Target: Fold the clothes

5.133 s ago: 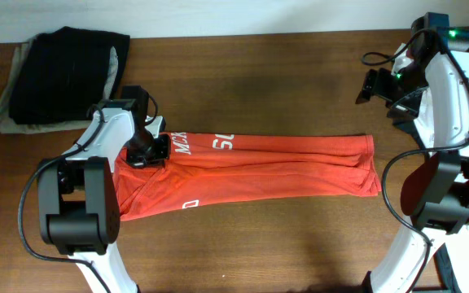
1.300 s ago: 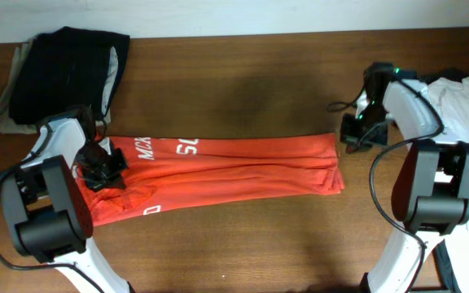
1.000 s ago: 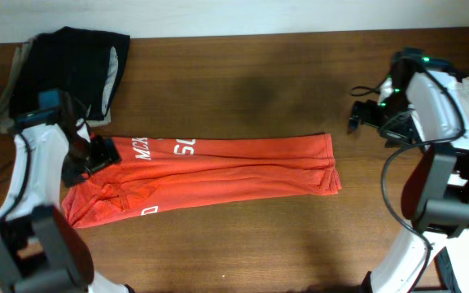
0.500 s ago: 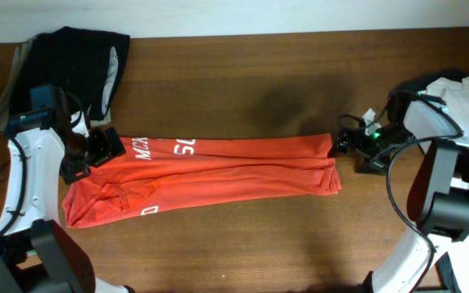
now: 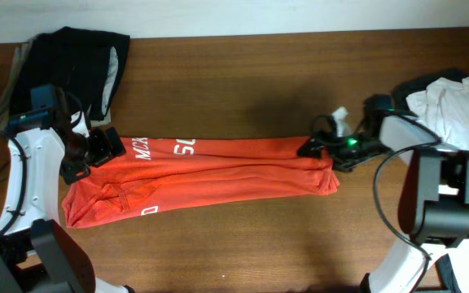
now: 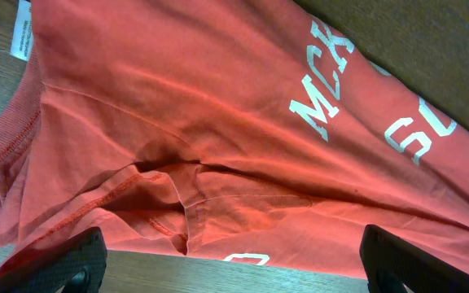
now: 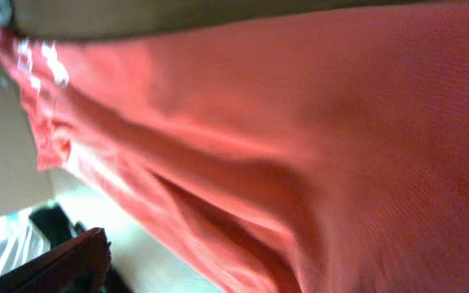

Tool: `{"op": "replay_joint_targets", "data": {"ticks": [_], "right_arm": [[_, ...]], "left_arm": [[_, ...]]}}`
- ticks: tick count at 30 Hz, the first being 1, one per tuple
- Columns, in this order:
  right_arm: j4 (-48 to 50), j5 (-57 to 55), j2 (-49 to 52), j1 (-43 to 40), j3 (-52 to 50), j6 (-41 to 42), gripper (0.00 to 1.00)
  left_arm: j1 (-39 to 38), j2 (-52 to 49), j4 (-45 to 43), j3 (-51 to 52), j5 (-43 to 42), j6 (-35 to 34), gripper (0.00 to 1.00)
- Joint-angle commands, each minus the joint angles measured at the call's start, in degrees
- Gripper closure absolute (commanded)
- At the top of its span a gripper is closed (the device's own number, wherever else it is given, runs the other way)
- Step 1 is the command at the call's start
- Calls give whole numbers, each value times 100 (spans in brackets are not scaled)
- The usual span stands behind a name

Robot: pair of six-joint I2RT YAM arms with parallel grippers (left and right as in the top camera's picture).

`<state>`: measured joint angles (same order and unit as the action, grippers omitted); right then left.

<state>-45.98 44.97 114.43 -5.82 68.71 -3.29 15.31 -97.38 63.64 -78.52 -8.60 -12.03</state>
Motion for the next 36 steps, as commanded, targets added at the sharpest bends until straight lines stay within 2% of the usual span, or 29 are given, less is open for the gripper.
{"op": "replay_joint_targets", "data": {"ticks": [1, 6, 9, 12, 18, 24, 29, 36], "right_arm": [[61, -485, 400, 396, -297, 291, 34], [144, -511, 400, 313, -286, 555, 78], [140, -551, 400, 184, -256, 555, 96], [-144, -1110, 400, -68, -28, 723, 96], [-1781, -2653, 391, -549, 1366, 723, 96], [-2909, -3047, 389, -411, 2680, 876, 96], [-3335, -3272, 389, 387, 3410, 1200, 96], [-3198, -3657, 389, 1860, 3611, 1478, 96]], "left_arm": [[22, 11, 7, -28, -68, -17, 1], [22, 11, 7, -28, -68, -15, 1], [22, 11, 4, -28, -68, -17, 1], [22, 11, 7, -28, -68, -15, 1], [22, 11, 4, -28, -68, -17, 1], [22, 11, 4, -28, -68, -17, 1], [22, 11, 4, -28, -68, -15, 1], [22, 11, 2, -28, -66, -15, 1]]}}
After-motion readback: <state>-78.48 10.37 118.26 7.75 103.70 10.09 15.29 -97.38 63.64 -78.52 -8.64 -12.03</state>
